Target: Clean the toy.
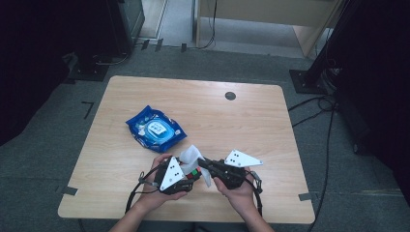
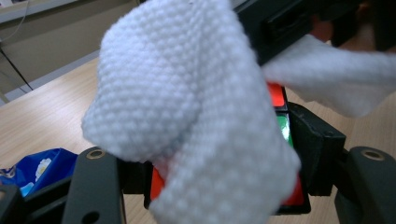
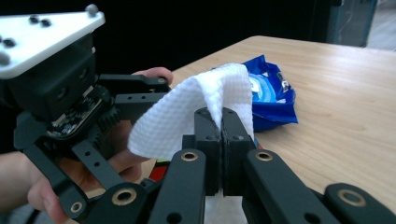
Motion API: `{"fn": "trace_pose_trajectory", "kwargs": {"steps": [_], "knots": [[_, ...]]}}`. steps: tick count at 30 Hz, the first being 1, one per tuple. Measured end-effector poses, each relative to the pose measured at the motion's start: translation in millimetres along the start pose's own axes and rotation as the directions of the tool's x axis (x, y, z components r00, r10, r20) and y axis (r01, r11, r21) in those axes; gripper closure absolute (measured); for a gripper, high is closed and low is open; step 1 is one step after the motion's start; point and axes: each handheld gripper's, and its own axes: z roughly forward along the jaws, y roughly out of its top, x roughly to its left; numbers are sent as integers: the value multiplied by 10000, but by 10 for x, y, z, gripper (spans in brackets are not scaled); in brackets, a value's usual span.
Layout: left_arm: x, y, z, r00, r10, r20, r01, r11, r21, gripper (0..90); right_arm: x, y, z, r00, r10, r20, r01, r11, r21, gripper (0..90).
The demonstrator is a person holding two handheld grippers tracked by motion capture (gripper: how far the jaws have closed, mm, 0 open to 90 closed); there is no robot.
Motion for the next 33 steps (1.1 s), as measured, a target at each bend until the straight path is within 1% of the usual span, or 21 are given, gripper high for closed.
{"fn": "trace_pose_trajectory", "kwargs": {"steps": [2,3,4,6,8,9,10,12,13,16,18,19,20,21,23,24,25,27,29,31,33], "knots": [[2,0,-14,10000,1,91,0,9999,-110,343,-32,-8,-6,9999,112,103,-112,9999,-31,889],[6,11,-30,9999,-50,152,54,9996,-265,343,-45,-10,-11,9997,60,227,-60,10000,7,889],[12,27,-49,9998,-53,195,61,9992,-401,343,-55,-17,-8,9988,-44,487,37,9999,153,888],[7,54,-78,9998,-36,203,48,9981,-610,343,-100,-53,8,9956,-107,933,65,9990,452,889],[8,58,-97,9998,-15,204,30,9975,-708,343,-159,-99,35,9932,78,1162,-173,9966,807,890],[15,57,-102,9998,-58,199,73,9971,-761,343,-188,-118,42,9928,190,1185,-297,9956,884,890],[24,57,-107,9997,-140,222,157,9967,-798,343,-207,-128,48,9929,302,1151,-415,9944,974,889],[43,53,-112,9995,-205,221,223,9963,-833,343,-208,-130,54,9924,271,1197,-398,9936,1053,889],[47,47,-109,9996,-194,201,210,9966,-802,343,-198,-119,45,9927,240,1183,-358,9945,986,889],[40,32,-91,9999,-30,127,37,9983,-581,343,-124,-45,-2,9958,169,895,-222,9980,586,888],[29,35,-84,9999,-13,152,21,9984,-559,343,-42,11,-27,9989,112,462,-125,9995,287,885],[26,39,-86,9999,-15,138,23,9982,-595,343,5,33,-32,9993,-31,376,24,9998,185,884],[30,44,-91,9998,-74,169,85,9979,-644,343,45,49,-40,9984,-193,522,186,9997,137,883],[35,48,-99,9998,-102,188,115,9975,-699,343,56,58,-42,9982,-256,548,250,9996,106,881],[47,57,-117,9997,-187,156,199,9965,-808,343,31,51,-49,9989,40,470,-43,10000,69,882],[54,61,-124,9994,-292,178,307,9959,-853,343,14,36,-43,9987,119,502,-125,9999,113,883],[64,61,-131,9992,-348,179,363,9953,-895,343,-5,17,-38,9983,71,586,-81,9998,169,884],[89,60,-145,9987,-480,184,495,9942,-953,343,-34,-12,-28,9976,129,686,-152,9993,331,884],[113,60,-159,9977,-650,192,667,9921,-1059,343,-58,-32,-10,9949,-170,997,109,9981,605,884],[135,61,-175,9972,-729,181,745,9907,-1141,343,-92,-68,21,9882,-626,1396,481,9933,1051,883],[147,67,-190,9971,-751,119,760,9897,-1210,343,-138,-123,55,9839,-781,1608,556,9886,1398,883]]}}
